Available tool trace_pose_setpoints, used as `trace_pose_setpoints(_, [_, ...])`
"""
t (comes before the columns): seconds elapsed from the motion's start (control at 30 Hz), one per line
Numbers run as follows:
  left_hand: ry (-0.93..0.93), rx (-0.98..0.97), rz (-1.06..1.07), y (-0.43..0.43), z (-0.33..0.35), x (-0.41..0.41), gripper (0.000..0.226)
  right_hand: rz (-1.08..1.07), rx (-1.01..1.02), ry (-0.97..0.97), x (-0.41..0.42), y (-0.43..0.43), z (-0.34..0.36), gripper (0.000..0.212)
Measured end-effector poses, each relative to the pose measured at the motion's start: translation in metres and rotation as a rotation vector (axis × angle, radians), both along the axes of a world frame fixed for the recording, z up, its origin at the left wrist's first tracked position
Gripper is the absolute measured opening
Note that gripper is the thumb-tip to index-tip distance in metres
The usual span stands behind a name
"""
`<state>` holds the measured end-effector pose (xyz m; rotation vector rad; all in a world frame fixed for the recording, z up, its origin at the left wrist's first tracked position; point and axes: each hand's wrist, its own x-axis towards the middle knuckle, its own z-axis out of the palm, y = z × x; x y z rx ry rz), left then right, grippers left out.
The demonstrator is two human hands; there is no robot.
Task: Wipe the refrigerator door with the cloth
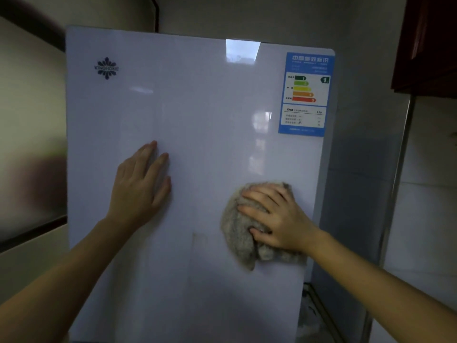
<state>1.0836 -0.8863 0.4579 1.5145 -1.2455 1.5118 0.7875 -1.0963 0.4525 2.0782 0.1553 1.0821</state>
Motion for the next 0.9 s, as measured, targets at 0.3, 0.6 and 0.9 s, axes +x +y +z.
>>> trace_pose_setpoints(0.3, [0.063, -0.006, 0.124, 0.053, -0.042, 0.064, 0.048, 0.053, 0.194, -0.306, 0.036, 0.028, 0.048, 0.045])
trace_pose_setpoints(0.6, [0.172, -0.005, 0.142, 0.069, -0.096, 0.085, 0.049, 0.107, -0.043, 0.17, 0.084, 0.046, -0.039, 0.043])
trace_pose_setpoints(0.9, [0.241, 0.088, 0.124, 0.076, -0.118, 0.095, 0.054, 0.082, 0.184, -0.213, 0.101, 0.063, -0.001, 0.043])
